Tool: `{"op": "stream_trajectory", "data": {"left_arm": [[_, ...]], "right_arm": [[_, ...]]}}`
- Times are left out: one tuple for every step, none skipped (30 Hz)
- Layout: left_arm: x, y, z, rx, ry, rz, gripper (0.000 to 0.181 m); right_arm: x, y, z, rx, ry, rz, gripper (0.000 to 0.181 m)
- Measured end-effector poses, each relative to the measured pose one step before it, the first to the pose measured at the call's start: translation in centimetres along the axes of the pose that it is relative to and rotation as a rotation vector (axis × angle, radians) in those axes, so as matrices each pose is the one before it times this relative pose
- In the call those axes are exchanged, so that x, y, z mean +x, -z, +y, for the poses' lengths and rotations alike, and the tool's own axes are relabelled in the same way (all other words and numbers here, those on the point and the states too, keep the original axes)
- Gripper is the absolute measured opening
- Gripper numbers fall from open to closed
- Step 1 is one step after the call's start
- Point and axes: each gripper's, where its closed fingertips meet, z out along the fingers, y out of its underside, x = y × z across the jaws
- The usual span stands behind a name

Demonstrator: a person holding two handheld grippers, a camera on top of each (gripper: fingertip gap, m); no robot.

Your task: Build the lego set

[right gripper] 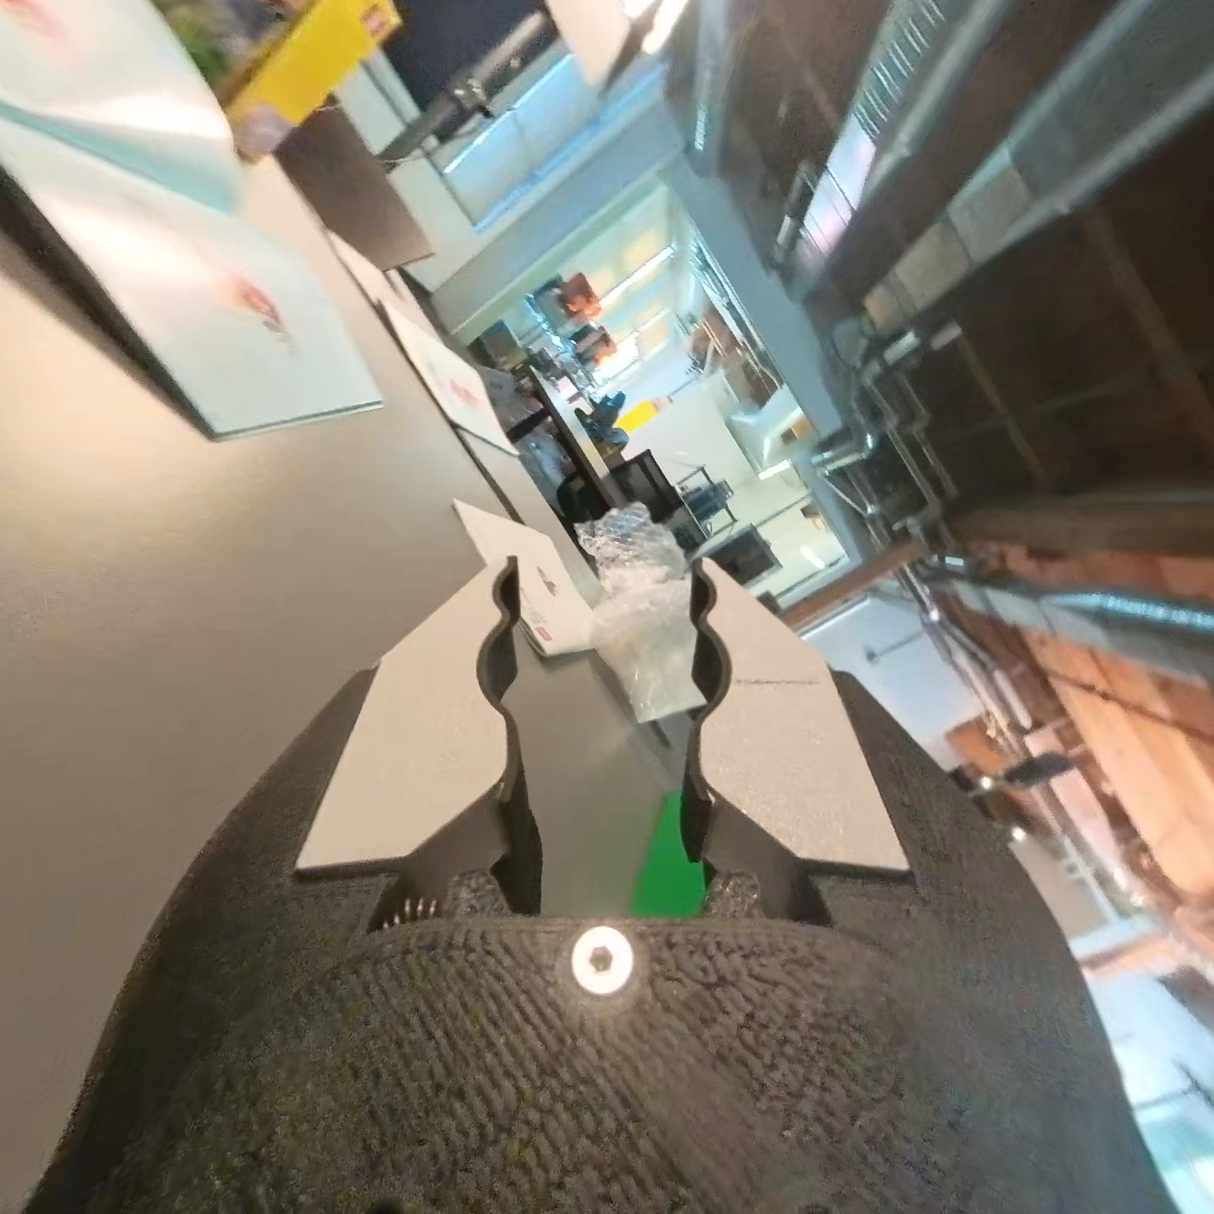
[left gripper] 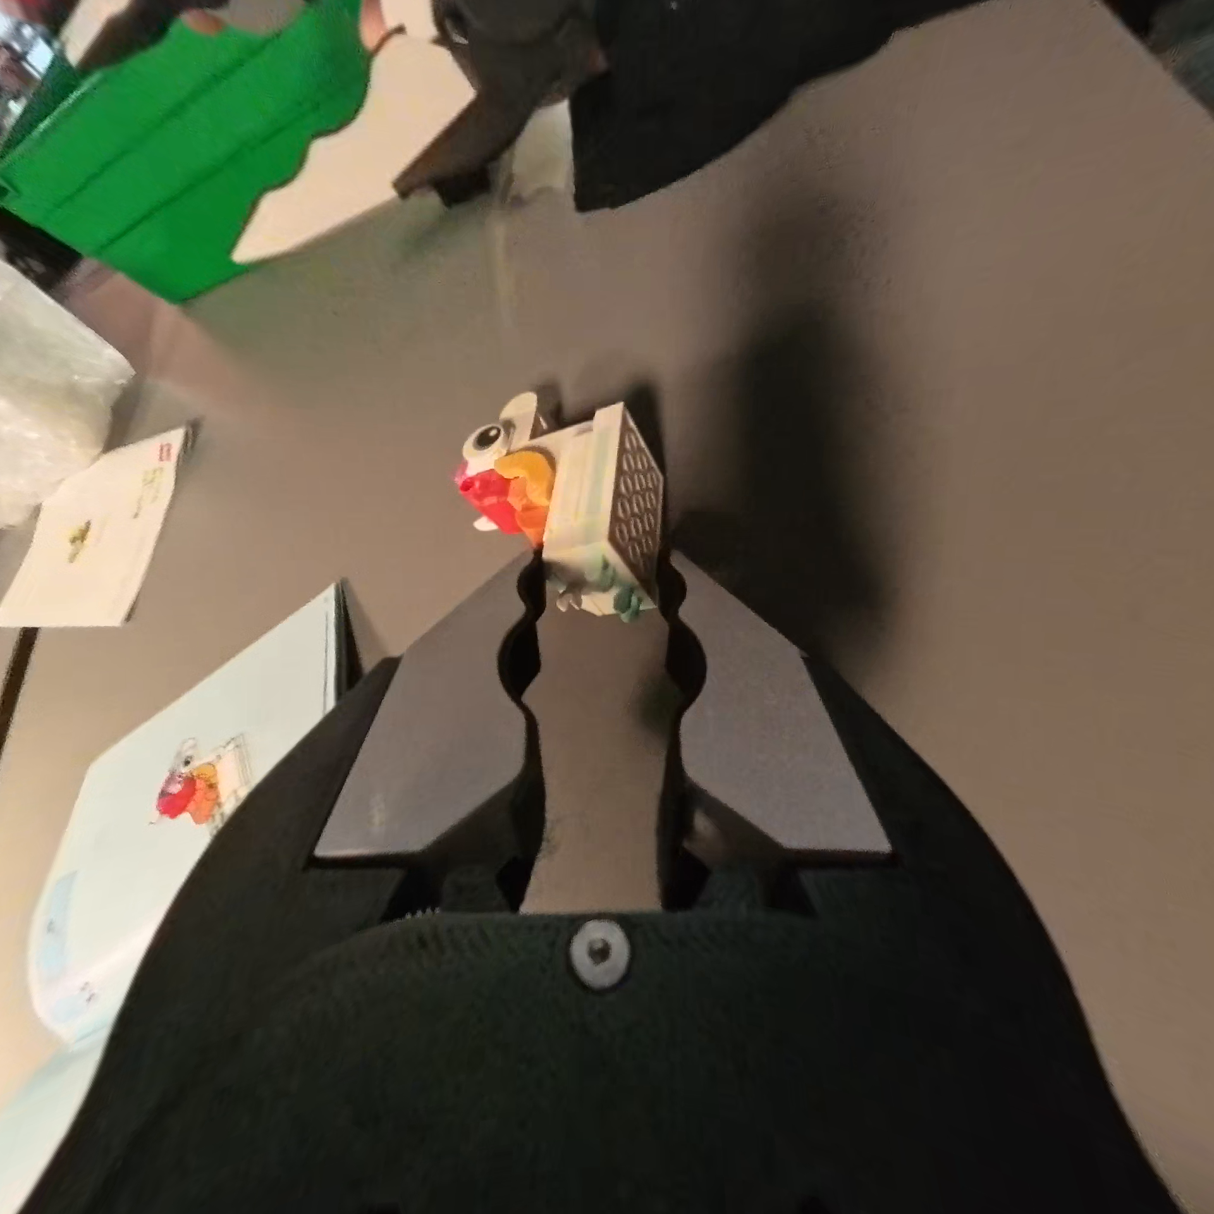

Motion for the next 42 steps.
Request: {"op": "stream_trajectory", "data": {"left_arm": [[0.046, -0.014, 0.008, -0.0057, -0.0176, -0.0085, 0.034], [0.036, 0.023, -0.002, -0.0020, -0.0075, -0.0047, 0.034], [0.076, 0.040, -0.046, 0.0025, 0.0010, 0.0000, 0.034], [0.062, 0.040, -0.082, 0.0058, 0.0069, 0.0002, 0.034], [0.057, 0.020, -0.026, -0.0009, 0.0102, 0.0032, 0.034], [0.109, 0.003, -0.047, -0.0020, 0.0121, 0.0111, 0.037], [0.125, -0.012, -0.030, -0.0019, 0.0173, 0.0137, 0.043], [0.066, -0.002, -0.058, -0.0002, 0.0177, 0.0108, 0.050], [0.060, 0.002, 0.001, -0.0021, 0.0121, 0.0116, 0.054], [-0.137, 0.039, 0.010, -0.0016, 0.0035, -0.0024, 0.057], [-0.285, 0.162, 0.070, -0.0041, -0.0081, -0.0155, 0.060], [-0.180, 0.328, -0.087, 0.0075, -0.0167, -0.0169, 0.062], [-0.251, 0.457, -0.291, 0.0272, -0.0190, -0.0304, 0.065], [-0.191, 0.450, -0.512, 0.0405, -0.0231, -0.0316, 0.062], [-0.065, 0.390, -0.591, 0.0417, -0.0242, -0.0293, 0.061], [-0.001, 0.320, -0.601, 0.0377, -0.0251, -0.0305, 0.060], [0.047, 0.242, -0.549, 0.0323, -0.0323, -0.0300, 0.059], [-0.031, 0.183, -0.450, 0.0214, -0.0382, -0.0336, 0.057], [-0.126, 0.153, -0.427, 0.0198, -0.0396, -0.0375, 0.057], [-0.127, 0.128, -0.413, 0.0208, -0.0363, -0.0333, 0.055], [-0.154, 0.073, -0.271, 0.0121, -0.0289, -0.0301, 0.053], [-0.230, -0.004, 0.035, -0.0051, -0.0220, -0.0292, 0.053], [-0.274, -0.054, 0.404, -0.0262, -0.0163, -0.0253, 0.053], [-0.450, -0.021, 0.711, -0.0421, -0.0070, -0.0274, 0.055], [-0.563, 0.072, 0.958, -0.0501, 0.0065, -0.0253, 0.057], [-0.667, 0.178, 1.145, -0.0551, 0.0264, -0.0239, 0.060], [-0.659, 0.246, 1.303, -0.0580, 0.0440, -0.0160, 0.064], [-0.751, 0.337, 1.474, -0.0624, 0.0532, -0.0164, 0.067], [-0.856, 0.392, 1.599, -0.0678, 0.0614, -0.0171, 0.070], [-0.863, 0.386, 1.602, -0.0662, 0.0690, -0.0144, 0.072], [-0.849, 0.363, 1.533, -0.0586, 0.0658, -0.0128, 0.069], [-0.657, 0.333, 1.484, -0.0576, 0.0521, 0.0017, 0.062], [-0.453, 0.288, 1.264, -0.0486, 0.0374, 0.0139, 0.055], [-0.619, 0.205, 1.018, -0.0391, 0.0401, -0.0026, 0.055], [-0.649, 0.153, 0.806, -0.0331, 0.0350, -0.0079, 0.057], [-0.590, 0.076, 0.611, -0.0272, 0.0366, -0.0053, 0.061], [-0.458, 0.044, 0.446, -0.0189, 0.0387, 0.0014, 0.065], [-0.237, 0.035, 0.397, -0.0174, 0.0392, 0.0147, 0.067], [-0.056, 0.011, 0.350, -0.0158, 0.0438, 0.0265, 0.068], [0.071, 0.026, 0.269, -0.0095, 0.0479, 0.0345, 0.068], [0.296, 0.055, 0.260, -0.0088, 0.0386, 0.0488, 0.071], [0.354, 0.111, 0.097, 0.0029, 0.0225, 0.0451, 0.073]], "right_arm": [[0.455, -0.024, 0.257, -0.0031, -0.0378, 0.0164, 0.049], [0.339, -0.064, 0.244, -0.0056, -0.0254, 0.0134, 0.047], [0.199, -0.088, 0.315, -0.0117, -0.0068, 0.0086, 0.045], [0.063, -0.094, 0.317, -0.0137, 0.0050, 0.0036, 0.044], [-0.027, -0.099, 0.256, -0.0118, 0.0062, 0.0012, 0.042], [-0.112, -0.105, 0.171, -0.0092, 0.0052, -0.0020, 0.041], [-0.200, -0.112, 0.091, -0.0060, 0.0069, -0.0056, 0.040], [-0.226, -0.095, 0.017, -0.0042, 0.0109, -0.0055, 0.040], [-0.212, -0.073, -0.031, -0.0035, 0.0136, -0.0043, 0.039], [-0.183, -0.057, -0.073, -0.0030, 0.0155, -0.0019, 0.039], [-0.136, -0.044, -0.104, -0.0036, 0.0176, 0.0028, 0.038], [-0.109, -0.044, -0.105, -0.0052, 0.0183, 0.0061, 0.037], [-0.093, -0.075, -0.073, -0.0053, 0.0175, 0.0068, 0.036], [-0.090, -0.108, -0.029, -0.0051, 0.0173, 0.0065, 0.035], [-0.098, -0.185, 0.123, -0.0089, 0.0164, 0.0045, 0.033], [-0.159, -0.232, 0.197, -0.0095, 0.0139, -0.0003, 0.032], [-0.093, -0.300, 0.220, -0.0109, 0.0096, 0.0019, 0.031], [0.048, -0.380, 0.257, -0.0148, 0.0101, 0.0106, 0.029], [0.062, -0.487, 0.222, -0.0142, 0.0170, 0.0140, 0.027], [-0.117, -0.560, 0.114, -0.0081, 0.0217, 0.0050, 0.027], [-0.225, -0.617, 0.143, -0.0110, 0.0217, 0.0013, 0.025], [-0.295, -0.651, 0.084, -0.0047, 0.0273, -0.0033, 0.024], [-0.398, -0.639, 0.109, -0.0036, 0.0250, -0.0114, 0.024], [-0.220, -0.599, 0.087, -0.0014, 0.0181, -0.0052, 0.024], [-0.122, -0.517, 0.007, 0.0038, 0.0087, -0.0042, 0.024], [-0.020, -0.431, 0.005, 0.0050, 0.0025, -0.0010, 0.024], [-0.006, -0.290, -0.058, 0.0078, -0.0023, -0.0016, 0.024], [0.058, -0.114, -0.185, 0.0132, -0.0028, 0.0003, 0.024], [0.102, 0.073, -0.356, 0.0206, -0.0019, 0.0018, 0.024], [0.090, 0.234, -0.516, 0.0269, -0.0039, -0.0007, 0.024], [0.102, 0.283, -0.590, 0.0304, -0.0042, -0.0014, 0.024], [0.100, 0.252, -0.549, 0.0267, -0.0062, -0.0009, 0.024], [0.088, 0.188, -0.508, 0.0227, -0.0082, -0.0014, 0.024], [0.054, 0.127, -0.494, 0.0210, -0.0074, -0.0019, 0.024], [0.014, 0.077, -0.464, 0.0184, -0.0091, -0.0031, 0.024], [-0.097, 0.030, -0.445, 0.0172, -0.0103, -0.0068, 0.024], [-0.182, 0.029, -0.382, 0.0146, -0.0052, -0.0081, 0.024], [-0.236, 0.008, -0.297, 0.0107, 0.0036, -0.0096, 0.024], [-0.281, 0.000, -0.229, 0.0075, 0.0092, -0.0106, 0.024], [-0.260, -0.010, -0.144, 0.0043, 0.0101, -0.0098, 0.024], [-0.161, -0.002, -0.093, 0.0016, 0.0077, -0.0057, 0.024], [-0.081, 0.005, -0.066, 0.0004, 0.0047, -0.0020, 0.024]]}}
